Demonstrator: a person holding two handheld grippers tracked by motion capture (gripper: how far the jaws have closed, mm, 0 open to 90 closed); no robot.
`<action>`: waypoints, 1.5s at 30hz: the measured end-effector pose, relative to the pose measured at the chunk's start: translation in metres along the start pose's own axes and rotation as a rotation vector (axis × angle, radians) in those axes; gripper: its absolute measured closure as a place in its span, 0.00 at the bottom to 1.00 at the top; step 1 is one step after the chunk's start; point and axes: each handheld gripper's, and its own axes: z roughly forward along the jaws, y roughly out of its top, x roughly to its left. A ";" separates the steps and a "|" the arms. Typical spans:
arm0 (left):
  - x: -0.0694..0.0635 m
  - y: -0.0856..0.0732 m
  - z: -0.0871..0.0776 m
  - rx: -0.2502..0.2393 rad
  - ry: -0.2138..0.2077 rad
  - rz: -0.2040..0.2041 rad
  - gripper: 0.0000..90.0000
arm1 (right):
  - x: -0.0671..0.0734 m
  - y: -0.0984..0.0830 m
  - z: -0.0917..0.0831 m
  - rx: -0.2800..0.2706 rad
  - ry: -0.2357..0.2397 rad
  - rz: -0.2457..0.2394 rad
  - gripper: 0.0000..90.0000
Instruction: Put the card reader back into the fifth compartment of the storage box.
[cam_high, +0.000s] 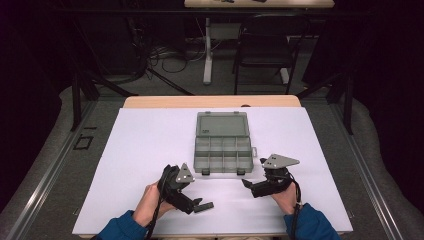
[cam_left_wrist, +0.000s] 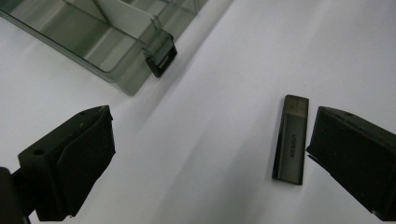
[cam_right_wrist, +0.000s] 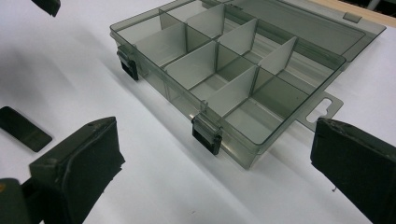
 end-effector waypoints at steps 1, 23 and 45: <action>-0.001 0.001 0.001 0.009 -0.004 0.003 0.00 | 0.000 0.000 0.000 0.000 0.000 -0.001 0.01; -0.008 0.012 0.005 0.094 -0.033 0.035 0.00 | 0.001 0.000 0.000 0.004 0.001 -0.005 0.01; -0.019 0.017 0.019 0.253 -0.077 0.061 0.20 | 0.002 -0.002 0.004 0.020 0.029 -0.015 0.01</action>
